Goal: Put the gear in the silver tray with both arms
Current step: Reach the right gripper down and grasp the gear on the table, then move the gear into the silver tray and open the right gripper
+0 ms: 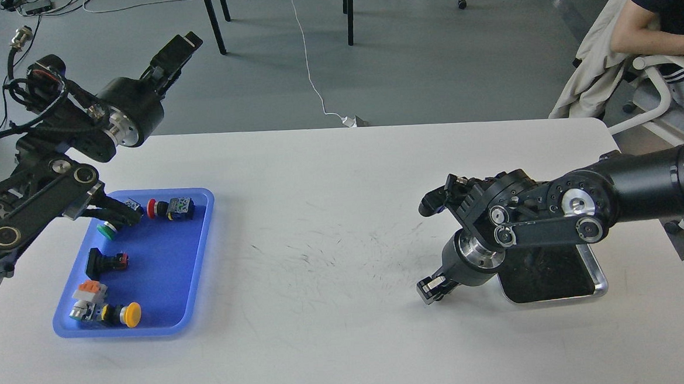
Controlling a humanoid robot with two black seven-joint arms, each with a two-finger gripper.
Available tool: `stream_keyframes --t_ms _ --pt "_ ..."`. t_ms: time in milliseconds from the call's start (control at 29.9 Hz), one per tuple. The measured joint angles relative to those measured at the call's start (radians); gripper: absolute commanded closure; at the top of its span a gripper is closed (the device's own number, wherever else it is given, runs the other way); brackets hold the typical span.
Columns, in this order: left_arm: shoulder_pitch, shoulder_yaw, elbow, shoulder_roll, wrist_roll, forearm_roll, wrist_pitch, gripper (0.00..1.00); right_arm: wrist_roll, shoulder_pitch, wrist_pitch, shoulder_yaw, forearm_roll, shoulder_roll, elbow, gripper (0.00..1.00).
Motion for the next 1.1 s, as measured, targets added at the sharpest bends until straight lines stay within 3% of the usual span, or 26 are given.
stream_keyframes --t_ms 334,635,836,1104 --pt "0.001 0.000 0.000 0.002 0.000 0.000 0.000 0.02 0.005 0.033 0.001 0.024 0.009 -0.024 0.000 0.99" --pt "-0.002 0.000 0.000 0.000 0.000 0.000 0.000 0.02 0.013 0.127 0.000 0.211 0.006 -0.359 0.012 0.99" --pt "-0.003 0.001 0.000 -0.014 0.002 0.001 0.000 0.02 0.017 -0.028 0.000 0.216 -0.151 -0.550 0.008 0.99" --pt "-0.004 0.003 0.007 -0.035 0.002 0.017 0.000 0.02 0.014 -0.181 0.000 0.308 -0.197 -0.559 0.005 0.99"
